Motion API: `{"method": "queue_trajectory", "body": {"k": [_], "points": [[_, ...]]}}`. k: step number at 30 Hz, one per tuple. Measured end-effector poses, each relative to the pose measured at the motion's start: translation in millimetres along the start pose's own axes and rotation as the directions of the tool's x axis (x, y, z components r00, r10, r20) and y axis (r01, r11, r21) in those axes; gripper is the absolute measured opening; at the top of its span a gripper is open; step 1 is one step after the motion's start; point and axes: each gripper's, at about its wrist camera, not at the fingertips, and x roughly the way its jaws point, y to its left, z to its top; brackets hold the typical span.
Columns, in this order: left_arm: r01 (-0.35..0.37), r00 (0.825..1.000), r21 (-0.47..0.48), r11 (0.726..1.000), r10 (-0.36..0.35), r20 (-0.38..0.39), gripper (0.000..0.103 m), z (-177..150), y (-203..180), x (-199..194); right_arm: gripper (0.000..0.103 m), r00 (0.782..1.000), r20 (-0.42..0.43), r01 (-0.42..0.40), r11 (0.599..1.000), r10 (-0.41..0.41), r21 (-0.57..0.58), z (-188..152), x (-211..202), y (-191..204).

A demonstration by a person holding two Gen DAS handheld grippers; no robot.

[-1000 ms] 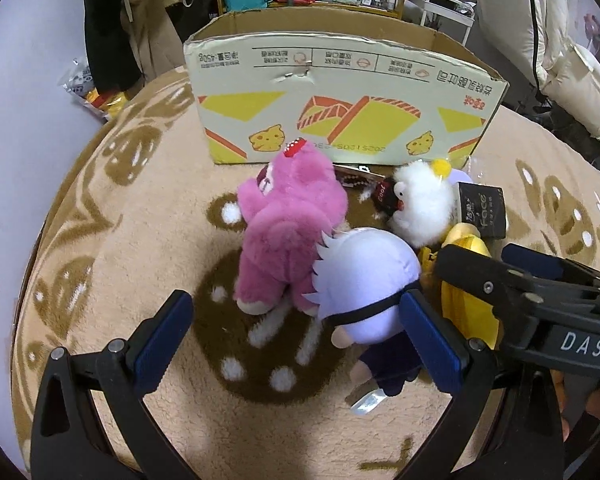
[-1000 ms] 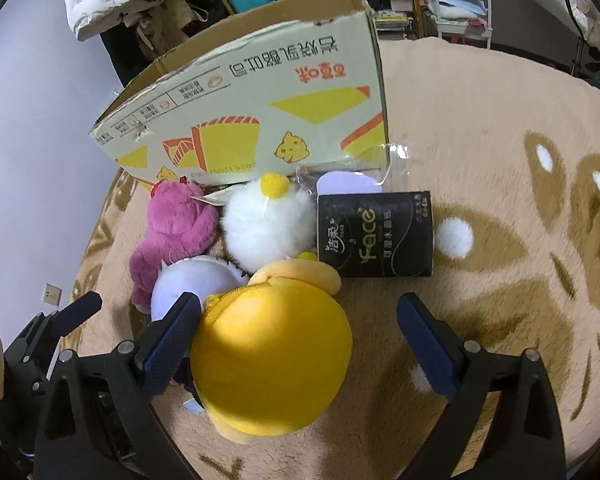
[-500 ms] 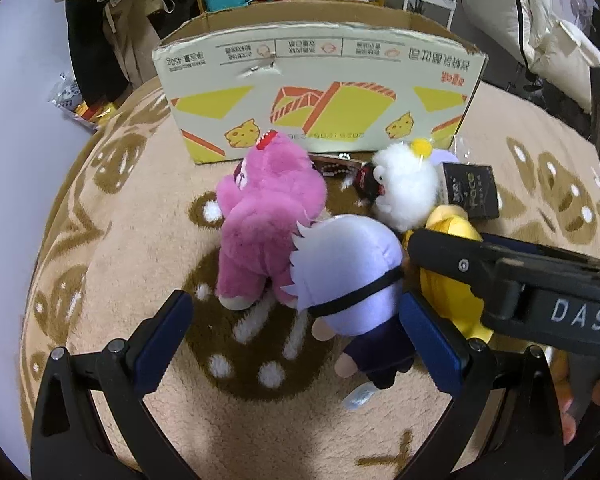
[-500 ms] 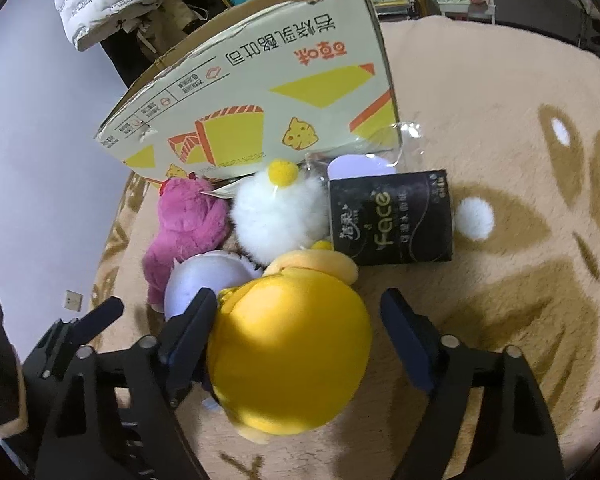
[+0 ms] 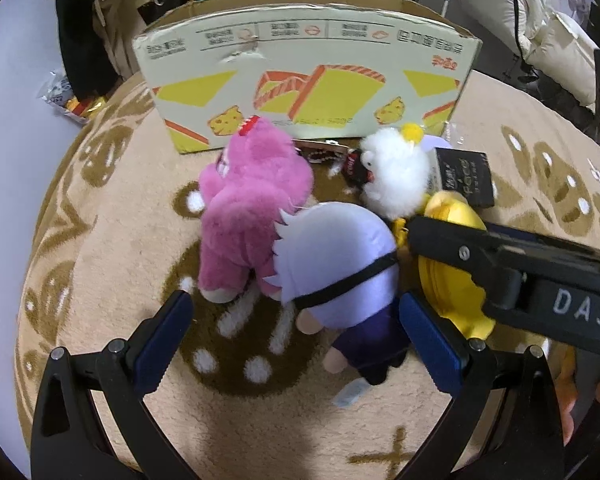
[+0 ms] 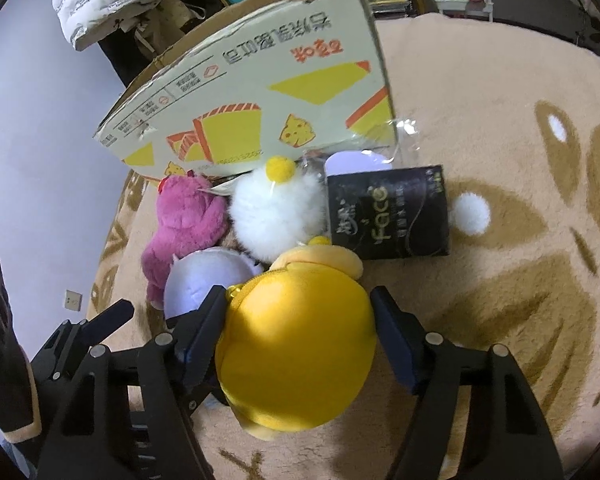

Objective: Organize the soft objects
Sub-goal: 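Grasp the lavender-haired plush doll with the left tool while the right tool grasps the yellow plush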

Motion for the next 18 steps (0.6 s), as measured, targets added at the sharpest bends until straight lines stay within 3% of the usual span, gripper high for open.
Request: {"method": "queue_trajectory", "body": {"k": [8, 13, 18], "points": [[0.010, 1.000, 0.007, 1.000, -0.010, -0.022, 0.100, 1.2, -11.5, 8.1, 0.076, 0.998, 0.022, 0.054, 0.999, -0.054, -0.009, 6.7, -4.2, -2.6], [0.054, 0.993, -0.007, 0.998, -0.055, -0.104, 0.080, -0.4, -13.7, 23.3, 0.076, 0.998, 0.020, 0.054, 0.999, -0.054, 0.000, 8.0, -4.2, -4.4], [0.092, 0.990, -0.002, 0.996, -0.091, -0.109, 0.063, -1.8, -17.2, 25.0, 0.076, 0.998, 0.019, 0.068, 0.998, -0.067, -0.020, 6.9, -3.5, -1.8]]}}
